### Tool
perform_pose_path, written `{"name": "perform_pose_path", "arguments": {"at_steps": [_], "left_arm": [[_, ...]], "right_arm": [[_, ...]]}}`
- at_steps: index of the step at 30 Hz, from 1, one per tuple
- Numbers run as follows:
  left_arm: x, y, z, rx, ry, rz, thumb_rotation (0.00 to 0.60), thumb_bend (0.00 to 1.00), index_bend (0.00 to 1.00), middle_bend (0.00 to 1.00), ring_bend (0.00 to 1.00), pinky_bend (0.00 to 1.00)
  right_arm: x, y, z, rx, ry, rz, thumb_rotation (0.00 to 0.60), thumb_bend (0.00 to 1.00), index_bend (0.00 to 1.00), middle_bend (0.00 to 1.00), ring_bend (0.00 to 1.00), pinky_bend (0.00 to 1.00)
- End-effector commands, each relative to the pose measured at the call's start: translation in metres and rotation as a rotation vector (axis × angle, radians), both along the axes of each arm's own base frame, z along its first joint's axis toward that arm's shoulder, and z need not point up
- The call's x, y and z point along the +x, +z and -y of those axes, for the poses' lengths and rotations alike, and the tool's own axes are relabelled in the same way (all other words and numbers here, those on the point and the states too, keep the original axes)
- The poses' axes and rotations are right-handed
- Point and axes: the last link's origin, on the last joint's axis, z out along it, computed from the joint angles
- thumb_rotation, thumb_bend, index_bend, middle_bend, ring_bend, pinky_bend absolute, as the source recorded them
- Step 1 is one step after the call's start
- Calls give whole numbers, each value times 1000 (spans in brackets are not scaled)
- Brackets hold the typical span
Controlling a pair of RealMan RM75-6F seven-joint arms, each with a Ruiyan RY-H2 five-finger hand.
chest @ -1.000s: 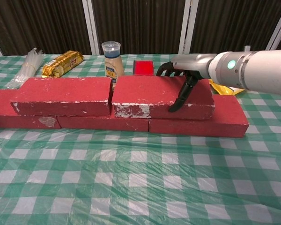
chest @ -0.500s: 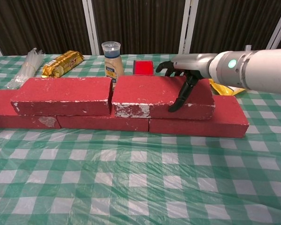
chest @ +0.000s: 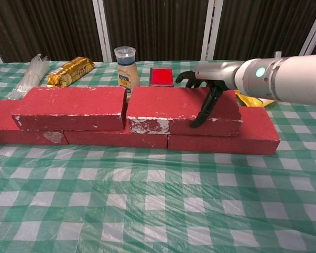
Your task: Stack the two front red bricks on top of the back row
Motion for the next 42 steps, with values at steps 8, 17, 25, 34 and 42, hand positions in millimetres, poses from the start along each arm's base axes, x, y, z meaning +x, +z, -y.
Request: {"name": "perform_pose_path", "arguments": {"at_steps": [8,17,25,34,42], "left_arm": [[-1,0,-1,-5,4,1,600,293,0,0,0,24],[0,0,0,-2,2,2,600,294,0,0,0,24],[0,1,1,6,-1,4,600,293,0,0,0,24],[4,3,5,26,-21,-6,600,293,0,0,0,24],[8,2,7,48,-44,-16,600,306,0,0,0,24]], "right_arm": [[-1,0,-1,19,-21,-14,583,78,0,117,43,189],[-1,1,-1,18,-39,-14,564,48,0,12,0,123],[1,28,-8,-14,-47,55,543,0,0,0,0,83],[-43,93,-36,-123,15,77,527,0,0,0,0,40],[-113,133,-62,-216,67,3,507,20,108,0,0,31]]}}
